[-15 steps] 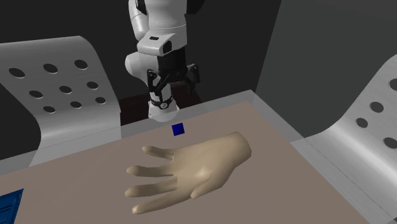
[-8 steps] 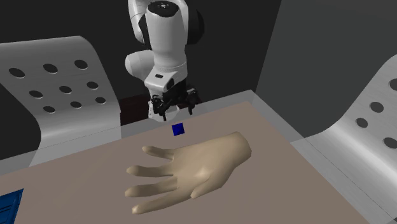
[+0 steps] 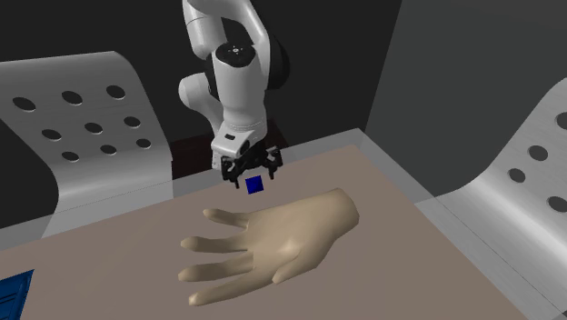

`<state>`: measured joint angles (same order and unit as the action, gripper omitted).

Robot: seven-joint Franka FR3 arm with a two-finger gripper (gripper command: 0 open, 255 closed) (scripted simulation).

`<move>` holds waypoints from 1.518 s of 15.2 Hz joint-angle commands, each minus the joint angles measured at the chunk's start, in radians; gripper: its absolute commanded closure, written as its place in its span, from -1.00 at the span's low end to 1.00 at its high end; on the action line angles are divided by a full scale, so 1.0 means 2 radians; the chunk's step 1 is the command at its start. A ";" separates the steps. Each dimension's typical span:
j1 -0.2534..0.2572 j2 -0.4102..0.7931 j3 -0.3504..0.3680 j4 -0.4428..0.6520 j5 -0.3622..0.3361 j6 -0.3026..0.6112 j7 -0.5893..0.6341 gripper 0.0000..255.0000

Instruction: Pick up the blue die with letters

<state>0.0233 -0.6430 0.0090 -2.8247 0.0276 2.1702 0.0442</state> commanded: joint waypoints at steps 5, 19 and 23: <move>-0.001 0.010 -0.001 -0.011 0.000 0.021 -0.002 1.00; -0.001 -0.017 -0.001 0.016 -0.001 -0.032 0.000 1.00; -0.001 -0.030 -0.001 0.035 -0.002 -0.065 0.000 1.00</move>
<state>0.0213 -0.6917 0.0070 -2.7588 0.0247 2.0567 0.0444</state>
